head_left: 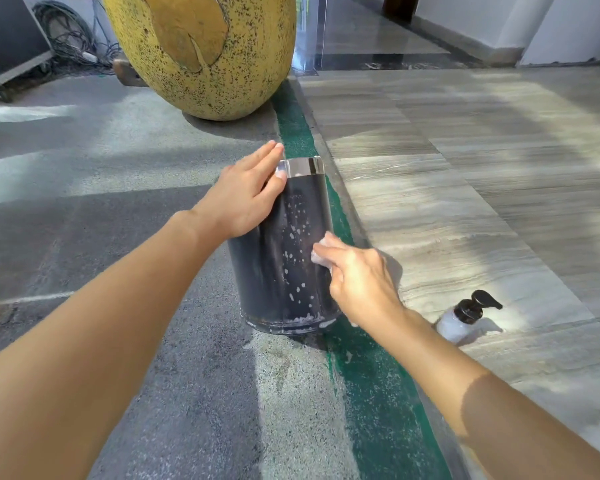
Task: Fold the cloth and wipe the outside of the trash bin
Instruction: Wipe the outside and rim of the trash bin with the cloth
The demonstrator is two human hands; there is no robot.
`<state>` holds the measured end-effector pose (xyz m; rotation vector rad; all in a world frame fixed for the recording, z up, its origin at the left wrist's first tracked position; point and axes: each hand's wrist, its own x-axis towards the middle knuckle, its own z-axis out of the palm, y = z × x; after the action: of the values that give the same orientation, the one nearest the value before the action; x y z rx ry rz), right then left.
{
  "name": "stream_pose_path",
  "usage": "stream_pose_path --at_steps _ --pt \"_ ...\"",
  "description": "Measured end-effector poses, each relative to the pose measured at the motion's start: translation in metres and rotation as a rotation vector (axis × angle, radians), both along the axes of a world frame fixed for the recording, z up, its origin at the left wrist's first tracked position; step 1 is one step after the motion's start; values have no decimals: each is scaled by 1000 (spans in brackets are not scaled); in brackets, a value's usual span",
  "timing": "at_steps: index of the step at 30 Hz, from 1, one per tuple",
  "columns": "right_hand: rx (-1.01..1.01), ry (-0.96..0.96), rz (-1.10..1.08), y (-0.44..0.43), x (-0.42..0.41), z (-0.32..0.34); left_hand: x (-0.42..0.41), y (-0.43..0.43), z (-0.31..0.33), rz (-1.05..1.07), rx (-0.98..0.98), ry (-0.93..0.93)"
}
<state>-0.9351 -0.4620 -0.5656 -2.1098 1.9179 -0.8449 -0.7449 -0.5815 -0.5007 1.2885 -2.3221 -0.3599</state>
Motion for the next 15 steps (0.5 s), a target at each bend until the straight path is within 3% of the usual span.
stream_pose_path --at_steps 8,15 --pt "172 68 85 73 -18 -59 -9 -4 1 7 -26 -19" --pt "-44 -204 -127 27 -28 8 -15 5 7 -93 -27 -123"
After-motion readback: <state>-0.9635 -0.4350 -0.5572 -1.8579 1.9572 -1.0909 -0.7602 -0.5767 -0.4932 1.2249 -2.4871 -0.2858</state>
